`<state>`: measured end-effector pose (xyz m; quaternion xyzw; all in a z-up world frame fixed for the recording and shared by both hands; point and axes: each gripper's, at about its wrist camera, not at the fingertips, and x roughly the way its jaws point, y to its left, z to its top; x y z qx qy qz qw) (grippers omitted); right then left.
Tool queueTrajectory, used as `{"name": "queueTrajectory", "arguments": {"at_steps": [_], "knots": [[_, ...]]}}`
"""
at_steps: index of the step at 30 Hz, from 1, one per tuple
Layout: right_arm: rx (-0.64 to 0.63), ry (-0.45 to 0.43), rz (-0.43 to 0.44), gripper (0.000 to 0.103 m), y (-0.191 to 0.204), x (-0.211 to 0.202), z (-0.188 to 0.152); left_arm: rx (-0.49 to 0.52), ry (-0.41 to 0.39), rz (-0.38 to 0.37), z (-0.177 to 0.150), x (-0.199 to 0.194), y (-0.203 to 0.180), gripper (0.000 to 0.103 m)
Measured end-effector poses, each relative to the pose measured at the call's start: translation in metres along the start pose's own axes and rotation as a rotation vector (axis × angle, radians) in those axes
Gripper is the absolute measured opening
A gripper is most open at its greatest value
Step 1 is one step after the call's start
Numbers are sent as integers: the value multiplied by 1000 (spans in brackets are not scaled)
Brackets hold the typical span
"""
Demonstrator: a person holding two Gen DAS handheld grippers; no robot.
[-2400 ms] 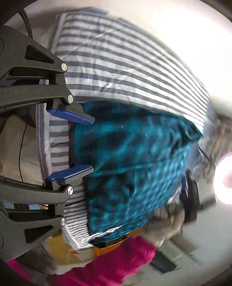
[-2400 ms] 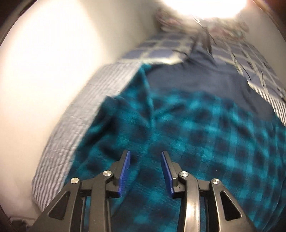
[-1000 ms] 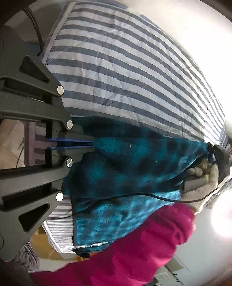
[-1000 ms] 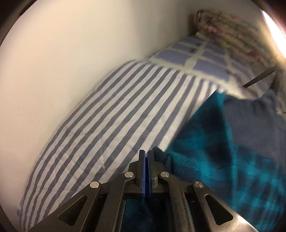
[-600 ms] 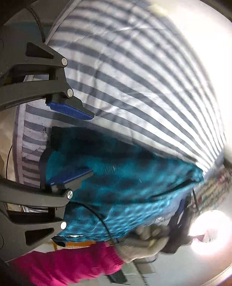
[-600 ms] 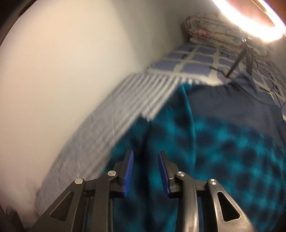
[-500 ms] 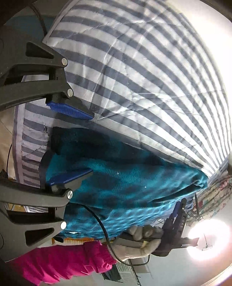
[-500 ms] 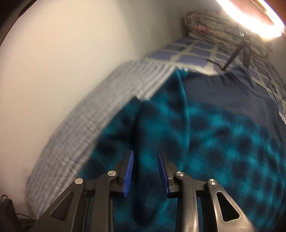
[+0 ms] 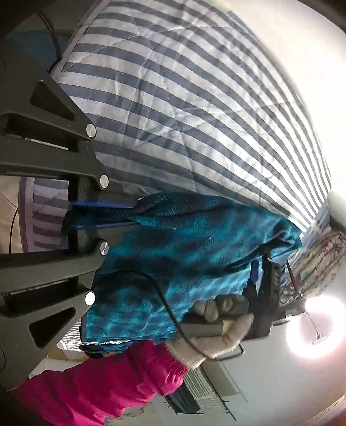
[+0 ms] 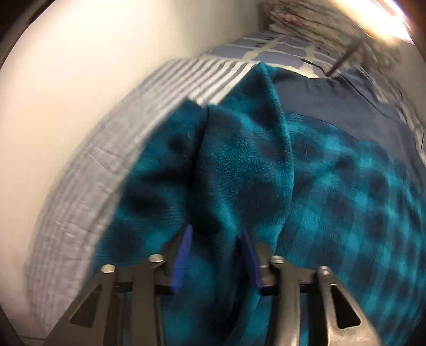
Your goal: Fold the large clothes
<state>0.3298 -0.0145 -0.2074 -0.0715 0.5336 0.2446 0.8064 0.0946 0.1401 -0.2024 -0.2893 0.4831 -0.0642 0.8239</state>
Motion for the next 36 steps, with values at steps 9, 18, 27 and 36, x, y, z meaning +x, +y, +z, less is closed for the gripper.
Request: {"name": "queueTrajectory", "arguments": {"at_steps": [9,18,27,36], "knots": [[-43,136,162,72,73,-32,-47,77,-28,-8,2,3,-27,6],[-163,231,-26,68,125,-1,-82,201,-42,8,-4,11,-69,6],[5,139,128,8,63,-27,-97,306,-32,33,-10,21,-101,6],[288,-93,458,7,-32,-69,-135,359,-51,-18,-9,-7,-122,7]]}}
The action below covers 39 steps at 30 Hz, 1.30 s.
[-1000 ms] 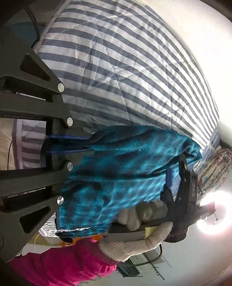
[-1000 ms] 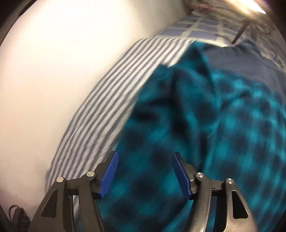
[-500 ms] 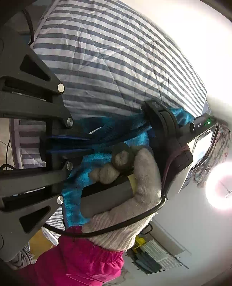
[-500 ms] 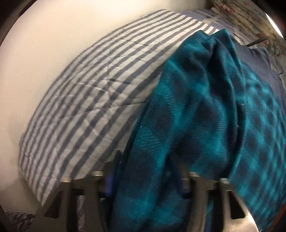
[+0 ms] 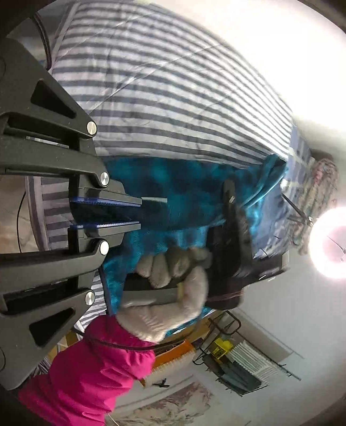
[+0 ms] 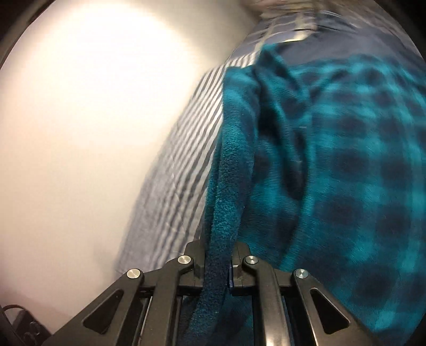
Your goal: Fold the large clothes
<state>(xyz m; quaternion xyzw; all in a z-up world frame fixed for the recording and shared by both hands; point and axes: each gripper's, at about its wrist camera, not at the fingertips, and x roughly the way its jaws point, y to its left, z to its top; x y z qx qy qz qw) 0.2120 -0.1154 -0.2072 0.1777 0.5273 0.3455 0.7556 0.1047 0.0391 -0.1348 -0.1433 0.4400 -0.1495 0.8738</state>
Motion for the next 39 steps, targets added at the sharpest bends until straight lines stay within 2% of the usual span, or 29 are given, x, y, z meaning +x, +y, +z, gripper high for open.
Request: {"name": "queueTrajectory", "arguments": {"at_steps": [3,6,8,12,16,18,22,25,27,29,32,35,36,39], "knots": [[117,-89,84,7,-39,-26,-10,26,-20,37,3,0,-1,7],[231,-169,159,7,-82,-52,-31,-17,17,28,4,17,4,7],[282,-176,134,7,-103,-58,-42,-19,42,32,2,31,4,7],[293,-119,2,7,-129,-59,-51,-2,89,18,-3,52,-7,7],[252,-103,-35,7,-118,-59,-53,28,100,13,-3,61,-21,7],[215,-83,-76,9,-114,-59,-39,32,100,10,-2,62,-26,7],[152,-59,-143,21,-85,-60,-31,26,113,-1,-1,68,-28,7],[89,-64,-226,32,-66,-73,-30,28,137,-24,-5,78,-35,7],[58,-66,-270,35,-62,-80,-32,37,151,-40,-8,83,-41,7],[27,-73,-296,35,-52,-90,-37,51,169,-50,-13,92,-48,7],[-22,-38,-279,35,-47,-94,-49,43,212,-72,-21,110,-56,7],[-78,-3,-355,30,-60,-83,-63,44,279,-58,-34,136,-59,7],[-83,10,-390,30,-63,-78,-64,57,286,-48,-38,142,-60,7],[-87,7,-395,29,-68,-73,-65,108,273,-23,-40,144,-67,7]]}}
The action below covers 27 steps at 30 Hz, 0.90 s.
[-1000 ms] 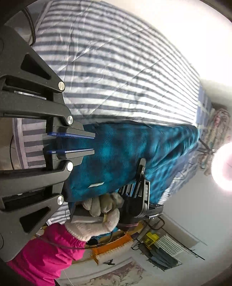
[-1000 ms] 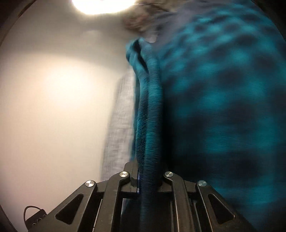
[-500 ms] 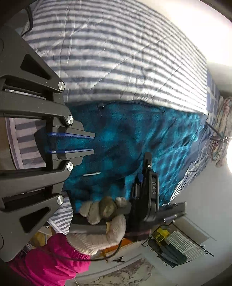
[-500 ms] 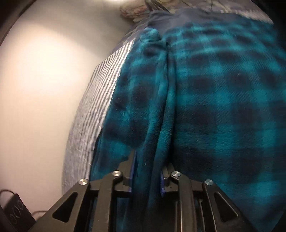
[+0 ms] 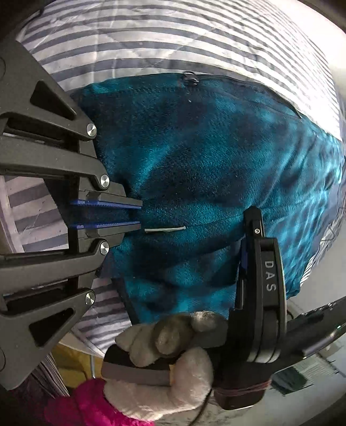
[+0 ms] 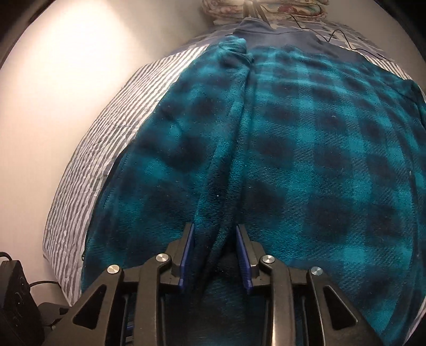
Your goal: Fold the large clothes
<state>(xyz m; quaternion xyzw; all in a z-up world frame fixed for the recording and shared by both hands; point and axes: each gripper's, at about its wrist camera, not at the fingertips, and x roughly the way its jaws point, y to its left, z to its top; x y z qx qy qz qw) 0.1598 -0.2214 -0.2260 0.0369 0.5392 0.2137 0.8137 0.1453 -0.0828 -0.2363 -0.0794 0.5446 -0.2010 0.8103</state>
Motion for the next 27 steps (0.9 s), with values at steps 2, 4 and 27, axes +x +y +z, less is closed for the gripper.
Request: {"name": "queueTrajectory", "arguments": {"at_steps": [2,4,27], "knots": [[-1,-4,5,32,0,-3,0,2,5,10,1,-2,-3,7],[-10,-17,23,37,-1,-12,-1,-8,-4,20,2,-8,-6,7],[324,-242,-279,69,-214,-241,-104,34,-190,-85,47,-93,-46,47]]}}
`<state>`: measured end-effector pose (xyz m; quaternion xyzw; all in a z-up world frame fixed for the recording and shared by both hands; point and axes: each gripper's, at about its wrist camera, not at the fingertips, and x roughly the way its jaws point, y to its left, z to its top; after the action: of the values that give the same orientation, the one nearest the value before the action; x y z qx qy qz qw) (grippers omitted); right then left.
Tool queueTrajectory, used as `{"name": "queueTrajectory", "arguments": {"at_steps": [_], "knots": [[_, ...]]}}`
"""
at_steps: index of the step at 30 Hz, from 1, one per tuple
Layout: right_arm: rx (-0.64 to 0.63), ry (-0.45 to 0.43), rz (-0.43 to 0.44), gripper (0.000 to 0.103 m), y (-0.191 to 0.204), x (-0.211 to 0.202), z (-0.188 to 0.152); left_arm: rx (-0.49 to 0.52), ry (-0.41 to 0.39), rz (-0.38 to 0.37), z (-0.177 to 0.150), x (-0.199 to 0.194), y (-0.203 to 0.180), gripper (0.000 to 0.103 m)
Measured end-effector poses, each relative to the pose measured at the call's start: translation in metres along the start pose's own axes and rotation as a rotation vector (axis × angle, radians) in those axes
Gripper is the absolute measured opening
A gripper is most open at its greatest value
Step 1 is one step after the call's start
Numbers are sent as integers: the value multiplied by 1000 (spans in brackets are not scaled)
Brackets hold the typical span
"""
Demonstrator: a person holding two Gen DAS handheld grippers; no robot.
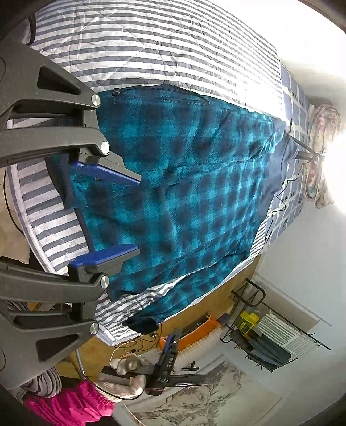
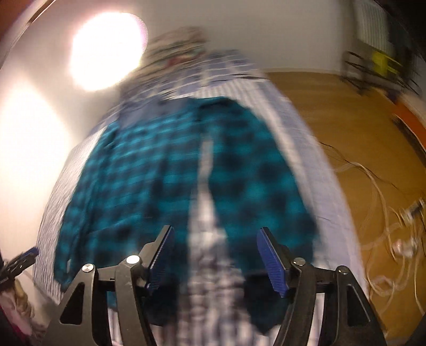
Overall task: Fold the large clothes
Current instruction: 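Grasp the cuff of the other sleeve with the right tool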
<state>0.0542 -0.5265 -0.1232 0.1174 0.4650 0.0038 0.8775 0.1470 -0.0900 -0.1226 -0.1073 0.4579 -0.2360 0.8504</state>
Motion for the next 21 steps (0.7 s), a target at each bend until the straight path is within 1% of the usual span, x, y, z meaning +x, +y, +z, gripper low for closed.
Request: {"name": "queueTrajectory", "arguments": {"at_steps": [2,5,6,9,12,16,19,21], "knots": [[73,7,-48,70,-28,-1,-2,-4,4,-2,0,3,0,47],[174,42,-89,70,-60,8,-3,6,16,2,-3,10,-2,47],[202,62,-91,71,-68,12,-3,18,23,7,-5,13,-4,47],[234,121,-102,71,-77,28,-3,41,35,15,-9,18,-9,47],[216,168,-149,71,-76,38,-4,59,43,17,-11,22,-13,47],[155,151,-139,71,-60,30,-10,60,51,12,-12,26,-15,47],[167,152,-94,72,-48,23,-16,62,54,5,-13,28,-17,47],[151,148,-79,76,-40,21,-18,74,58,2,-14,29,-21,47]]}}
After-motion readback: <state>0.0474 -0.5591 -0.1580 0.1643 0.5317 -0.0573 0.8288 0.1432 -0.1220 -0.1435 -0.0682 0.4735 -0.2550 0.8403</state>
